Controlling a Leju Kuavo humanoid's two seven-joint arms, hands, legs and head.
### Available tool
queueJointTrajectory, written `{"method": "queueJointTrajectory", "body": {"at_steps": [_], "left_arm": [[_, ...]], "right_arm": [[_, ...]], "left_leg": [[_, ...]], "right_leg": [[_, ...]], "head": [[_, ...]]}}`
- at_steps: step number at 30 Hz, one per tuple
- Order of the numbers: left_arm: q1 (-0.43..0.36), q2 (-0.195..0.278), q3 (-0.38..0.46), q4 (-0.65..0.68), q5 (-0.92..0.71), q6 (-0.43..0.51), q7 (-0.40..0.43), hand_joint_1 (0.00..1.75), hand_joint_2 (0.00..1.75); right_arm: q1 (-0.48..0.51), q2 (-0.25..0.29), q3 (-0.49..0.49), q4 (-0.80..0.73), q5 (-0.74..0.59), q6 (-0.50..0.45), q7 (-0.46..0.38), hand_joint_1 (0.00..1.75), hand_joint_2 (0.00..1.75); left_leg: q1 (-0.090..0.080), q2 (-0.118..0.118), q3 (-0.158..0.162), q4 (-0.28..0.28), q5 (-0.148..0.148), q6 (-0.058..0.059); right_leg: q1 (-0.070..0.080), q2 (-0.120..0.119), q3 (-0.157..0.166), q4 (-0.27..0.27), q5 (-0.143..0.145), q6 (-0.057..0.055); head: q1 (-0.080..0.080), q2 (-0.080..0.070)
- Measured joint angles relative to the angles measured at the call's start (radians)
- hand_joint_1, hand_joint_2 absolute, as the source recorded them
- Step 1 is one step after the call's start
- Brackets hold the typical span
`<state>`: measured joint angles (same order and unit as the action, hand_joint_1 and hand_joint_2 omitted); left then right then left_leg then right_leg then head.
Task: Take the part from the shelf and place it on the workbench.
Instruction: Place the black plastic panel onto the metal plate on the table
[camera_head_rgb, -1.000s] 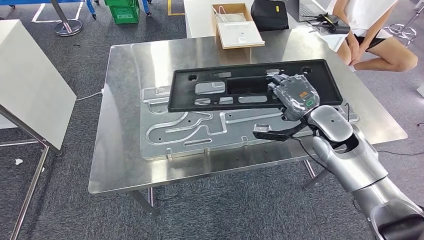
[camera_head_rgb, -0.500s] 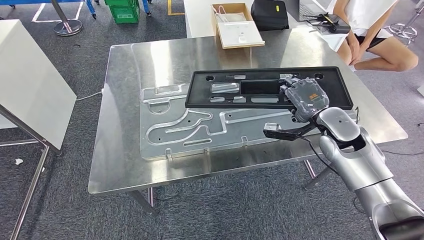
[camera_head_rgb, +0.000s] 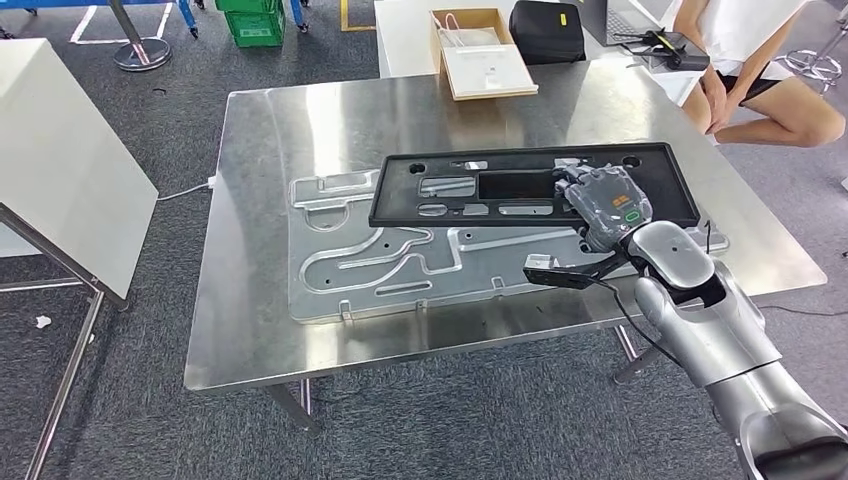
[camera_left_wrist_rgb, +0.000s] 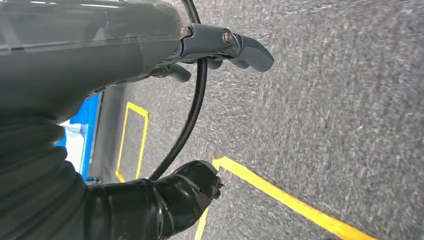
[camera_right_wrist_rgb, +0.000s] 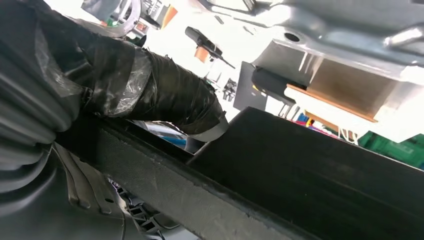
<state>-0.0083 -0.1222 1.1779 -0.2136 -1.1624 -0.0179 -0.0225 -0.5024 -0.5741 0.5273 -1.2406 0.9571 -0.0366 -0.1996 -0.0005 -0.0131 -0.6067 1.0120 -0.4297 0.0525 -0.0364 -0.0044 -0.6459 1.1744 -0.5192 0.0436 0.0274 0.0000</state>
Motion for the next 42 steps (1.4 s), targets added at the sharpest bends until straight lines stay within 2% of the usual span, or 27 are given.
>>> {"method": "queueJointTrajectory", "body": {"at_steps": [2,3,4,7,9,11,12,13,14,15,16,17,19,21,22,25,27,29,30,31,32,34,35,37,38,41,42], "left_arm": [[0.001,-0.001,0.003,-0.001,-0.001,0.000,0.000,0.00,1.75],[0.002,-0.001,0.004,-0.002,-0.002,0.000,0.001,0.00,1.75],[0.002,-0.001,0.004,-0.002,-0.002,-0.001,0.001,0.00,1.75],[0.002,-0.003,0.004,-0.003,-0.006,-0.001,0.002,0.00,1.75],[0.001,-0.004,0.006,-0.004,-0.009,-0.001,0.003,0.00,1.75],[0.002,-0.004,0.009,-0.005,-0.010,-0.004,0.003,0.00,1.75],[0.002,-0.004,0.010,-0.005,-0.010,-0.004,0.001,0.00,1.75],[0.003,-0.004,0.011,-0.005,-0.010,-0.002,-0.002,0.00,1.75],[0.003,-0.004,0.011,-0.007,-0.010,0.002,-0.007,0.00,1.75],[0.004,-0.004,0.012,-0.009,-0.010,0.005,-0.011,0.00,1.75],[0.004,-0.004,0.014,-0.011,-0.010,0.007,-0.014,0.00,1.75],[0.003,-0.003,0.016,-0.012,-0.011,0.007,-0.014,0.00,1.75],[0.003,-0.002,0.021,-0.013,-0.016,0.009,-0.011,0.00,1.75],[0.003,-0.003,0.025,-0.014,-0.023,0.010,-0.004,0.00,1.75],[0.004,-0.002,0.026,-0.014,-0.025,0.008,-0.001,0.00,1.75],[0.004,-0.002,0.028,-0.016,-0.025,0.002,0.008,0.00,1.75],[0.004,-0.003,0.029,-0.016,-0.027,0.003,0.010,0.00,1.75],[0.003,-0.004,0.029,-0.016,-0.030,0.006,0.009,0.00,1.75],[0.003,-0.005,0.029,-0.016,-0.031,0.007,0.009,0.00,1.75],[0.003,-0.005,0.029,-0.016,-0.030,0.007,0.008,0.00,1.75],[0.003,-0.005,0.031,-0.016,-0.029,0.006,0.007,0.00,1.75],[0.003,-0.006,0.034,-0.016,-0.026,0.000,0.001,0.00,1.75],[0.004,-0.006,0.035,-0.016,-0.027,-0.002,-0.003,0.00,1.75],[0.004,-0.006,0.035,-0.016,-0.030,-0.006,-0.009,0.00,1.75],[0.004,-0.006,0.035,-0.016,-0.031,-0.007,-0.010,0.00,1.75],[0.004,-0.007,0.036,-0.017,-0.032,-0.008,-0.011,0.00,1.75],[0.003,-0.008,0.036,-0.018,-0.032,-0.009,-0.011,0.00,1.75]], "right_arm": [[-0.001,0.000,0.000,0.000,0.001,0.000,-0.004,1.75,1.75],[-0.001,0.000,0.000,0.000,0.001,0.001,-0.004,1.75,1.75],[0.000,0.001,0.000,0.000,0.002,0.001,-0.005,1.75,1.75],[0.000,0.001,0.000,0.000,0.002,0.002,-0.009,1.75,1.75],[0.000,0.002,0.000,0.000,0.002,0.003,-0.010,1.75,1.75],[0.000,0.004,0.000,0.000,0.001,0.007,-0.013,1.75,1.75],[0.001,0.006,0.001,0.000,-0.001,0.009,-0.015,1.75,1.75],[0.001,0.007,0.001,0.000,-0.002,0.011,-0.017,1.75,1.75],[0.002,0.008,0.002,-0.001,-0.004,0.012,-0.019,1.75,1.75],[0.002,0.008,0.003,-0.002,-0.006,0.013,-0.020,1.75,1.75],[0.002,0.008,0.004,-0.003,-0.008,0.013,-0.020,1.75,1.75],[0.001,0.008,0.004,-0.005,-0.010,0.014,-0.021,1.75,1.75],[0.001,0.009,0.005,-0.006,-0.012,0.015,-0.022,1.75,1.75],[0.003,0.009,0.009,-0.008,-0.012,0.017,-0.022,1.75,1.75],[0.004,0.009,0.012,-0.008,-0.012,0.018,-0.022,1.75,1.75],[0.006,0.009,0.018,-0.009,-0.012,0.019,-0.022,1.75,1.75],[0.005,0.009,0.019,-0.011,-0.012,0.020,-0.022,1.75,1.75],[0.005,0.009,0.021,-0.012,-0.013,0.021,-0.022,1.75,1.75],[0.007,0.009,0.023,-0.012,-0.013,0.022,-0.021,1.75,1.75],[0.010,0.009,0.026,-0.012,-0.013,0.023,-0.021,1.75,1.75],[0.013,0.009,0.029,-0.012,-0.014,0.024,-0.022,1.75,1.75],[0.015,0.008,0.033,-0.014,-0.016,0.025,-0.022,1.75,1.75],[0.014,0.007,0.034,-0.015,-0.016,0.025,-0.022,1.75,1.75],[0.014,0.005,0.034,-0.018,-0.017,0.026,-0.021,1.75,1.75],[0.015,0.005,0.034,-0.019,-0.017,0.026,-0.021,1.75,1.75],[0.018,0.006,0.035,-0.022,-0.018,0.027,-0.021,1.75,1.75],[0.017,0.006,0.035,-0.024,-0.018,0.028,-0.021,1.75,1.75]], "left_leg": [[-0.003,-0.002,-0.004,0.018,-0.013,-0.013],[-0.004,-0.004,-0.005,0.024,-0.017,-0.019],[-0.006,-0.005,-0.006,0.025,-0.019,-0.024],[-0.003,-0.003,-0.011,0.045,-0.034,-0.039],[0.001,0.001,-0.052,0.134,-0.077,-0.051],[0.004,0.004,-0.119,0.257,-0.120,-0.058],[0.005,0.005,-0.142,0.289,-0.121,-0.060],[0.006,0.005,-0.146,0.281,-0.100,-0.059],[0.006,0.005,-0.131,0.236,-0.063,-0.057],[0.006,0.006,-0.105,0.168,-0.022,-0.052],[0.003,0.005,-0.076,0.108,0.006,-0.047],[0.000,0.005,-0.055,0.060,0.020,-0.041],[-0.003,0.005,-0.037,0.027,0.019,-0.036],[-0.003,0.005,-0.036,0.016,0.021,-0.036],[-0.005,0.004,-0.037,0.014,0.018,-0.032],[-0.006,0.001,-0.016,-0.005,0.005,0.001],[-0.003,0.001,0.011,-0.022,0.007,0.014],[-0.004,0.002,0.018,-0.024,0.008,0.017],[-0.005,0.001,0.019,-0.024,0.007,0.017],[-0.006,0.001,0.019,-0.022,0.006,0.017],[-0.007,0.000,0.020,-0.019,0.005,0.015],[-0.007,-0.001,0.020,-0.010,-0.001,0.009],[-0.008,-0.001,0.018,-0.005,-0.003,0.004],[-0.010,-0.002,0.012,0.005,-0.006,-0.009],[-0.011,-0.002,0.009,0.008,-0.009,-0.009],[-0.011,-0.001,0.011,0.008,-0.014,0.011],[-0.010,-0.001,0.013,0.006,-0.014,0.013]], "right_leg": [[0.002,0.002,0.041,-0.096,0.040,-0.004],[0.004,0.003,0.049,-0.115,0.041,-0.009],[0.007,0.004,0.049,-0.117,0.036,-0.015],[0.003,0.002,0.059,-0.125,0.038,-0.035],[0.001,-0.002,0.069,-0.130,0.035,-0.047],[0.002,-0.004,0.078,-0.130,0.029,-0.053],[0.002,-0.004,0.082,-0.130,0.026,-0.054],[0.002,-0.004,0.088,-0.130,0.021,-0.053],[0.003,-0.004,0.095,-0.130,0.016,-0.052],[0.003,-0.004,0.102,-0.130,0.010,-0.050],[0.004,-0.004,0.108,-0.131,0.004,-0.046],[0.006,-0.004,0.111,-0.132,0.001,-0.042],[0.010,-0.004,0.113,-0.136,-0.001,-0.036],[0.011,-0.006,0.116,-0.143,0.000,-0.037],[0.010,-0.008,0.120,-0.147,0.004,-0.034],[0.005,-0.009,0.125,-0.137,0.017,-0.010],[0.005,-0.007,0.099,-0.079,-0.014,-0.008],[0.006,-0.004,0.034,0.032,-0.069,-0.008],[0.006,-0.003,0.002,0.079,-0.085,-0.006],[0.007,-0.003,-0.018,0.100,-0.083,-0.005],[0.006,-0.002,-0.021,0.084,-0.060,-0.006],[0.007,-0.002,0.020,-0.029,0.016,-0.013],[0.009,-0.002,0.039,-0.087,0.034,-0.018],[0.015,-0.001,0.054,-0.140,0.043,-0.028],[0.016,0.000,0.055,-0.145,0.043,-0.029],[0.017,0.003,0.064,-0.145,0.056,-0.029],[0.019,0.003,0.065,-0.145,0.054,-0.031]], "head": [[0.000,0.000],[0.000,0.000],[0.000,0.000],[-0.001,0.000],[-0.001,0.000],[-0.001,0.000],[-0.001,0.000],[-0.001,0.000],[-0.001,0.000],[-0.001,0.000],[-0.001,0.000],[0.000,0.000],[0.000,0.000],[0.000,0.000],[0.000,0.000],[0.000,0.000],[0.000,0.000],[0.001,0.000],[0.001,0.000],[0.001,0.000],[0.001,0.000],[0.001,0.000],[0.001,0.000],[0.001,0.000],[0.001,0.000],[0.000,0.000],[0.001,0.000]]}}
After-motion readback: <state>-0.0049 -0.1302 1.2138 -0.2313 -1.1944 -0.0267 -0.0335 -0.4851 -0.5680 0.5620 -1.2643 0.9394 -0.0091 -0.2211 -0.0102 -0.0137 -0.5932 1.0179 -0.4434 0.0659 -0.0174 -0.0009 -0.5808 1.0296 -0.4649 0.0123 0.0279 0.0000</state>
